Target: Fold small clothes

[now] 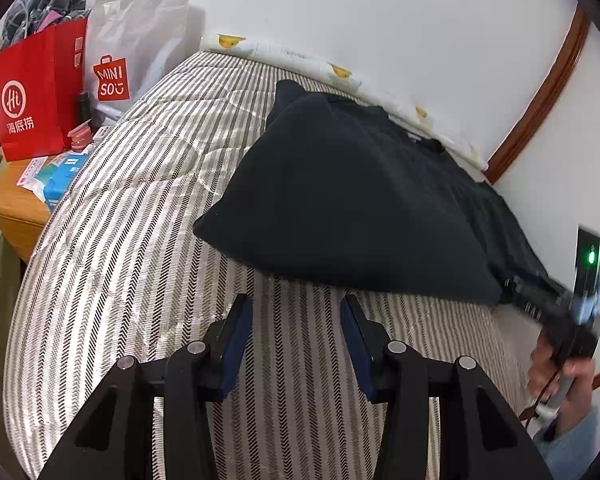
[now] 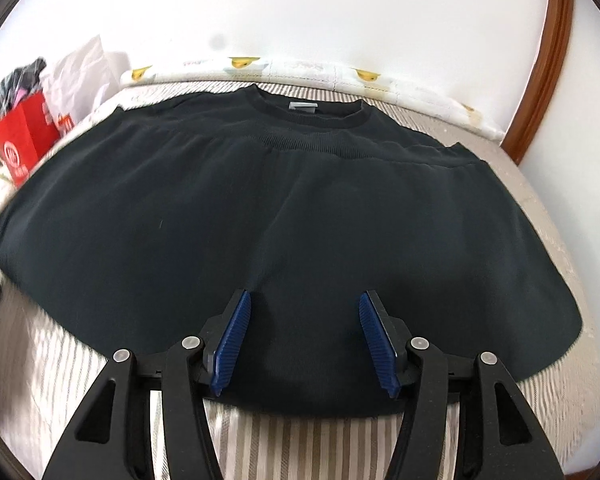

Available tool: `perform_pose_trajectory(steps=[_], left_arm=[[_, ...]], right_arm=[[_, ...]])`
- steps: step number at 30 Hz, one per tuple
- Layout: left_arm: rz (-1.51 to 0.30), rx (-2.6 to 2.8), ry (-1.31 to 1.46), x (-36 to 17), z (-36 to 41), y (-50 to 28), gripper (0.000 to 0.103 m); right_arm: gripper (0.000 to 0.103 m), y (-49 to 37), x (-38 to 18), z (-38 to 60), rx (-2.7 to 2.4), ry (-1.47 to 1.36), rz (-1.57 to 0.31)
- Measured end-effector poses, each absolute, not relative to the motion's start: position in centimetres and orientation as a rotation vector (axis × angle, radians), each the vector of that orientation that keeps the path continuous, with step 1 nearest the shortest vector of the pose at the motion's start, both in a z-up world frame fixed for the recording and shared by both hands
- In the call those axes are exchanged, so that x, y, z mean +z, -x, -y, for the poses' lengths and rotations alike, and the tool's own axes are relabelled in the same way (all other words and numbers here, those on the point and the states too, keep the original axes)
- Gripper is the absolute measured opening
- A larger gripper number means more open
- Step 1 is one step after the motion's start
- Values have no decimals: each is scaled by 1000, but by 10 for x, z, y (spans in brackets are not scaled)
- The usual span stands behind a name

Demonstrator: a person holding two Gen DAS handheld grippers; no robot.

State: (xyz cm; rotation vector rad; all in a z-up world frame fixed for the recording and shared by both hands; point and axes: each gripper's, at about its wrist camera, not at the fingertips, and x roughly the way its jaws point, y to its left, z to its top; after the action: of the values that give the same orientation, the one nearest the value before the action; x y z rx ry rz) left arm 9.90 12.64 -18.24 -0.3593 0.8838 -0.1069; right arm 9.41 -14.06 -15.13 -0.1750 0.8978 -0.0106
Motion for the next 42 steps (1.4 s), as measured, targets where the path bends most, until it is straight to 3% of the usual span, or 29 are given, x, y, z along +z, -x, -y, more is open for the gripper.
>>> perform_pose_trajectory(steps=[11, 22, 24, 29, 42], left_arm=[[-841, -153, 511, -186, -133, -111, 64], [-802, -103, 680, -191, -133, -145, 62], [-801, -80, 698, -192, -132, -149, 55], [-812, 4, 620, -179, -122, -157, 24], [-699, -88, 349, -91, -46, -165, 13]], right_arm=[[56, -61, -158, 146, -52, 115, -855], [57, -41, -153, 165, -4, 65, -870], [57, -39, -153, 173, -31, 52, -877], [57, -32, -148, 203, -105, 21, -869], [57, -12, -127, 259, -205, -63, -821]])
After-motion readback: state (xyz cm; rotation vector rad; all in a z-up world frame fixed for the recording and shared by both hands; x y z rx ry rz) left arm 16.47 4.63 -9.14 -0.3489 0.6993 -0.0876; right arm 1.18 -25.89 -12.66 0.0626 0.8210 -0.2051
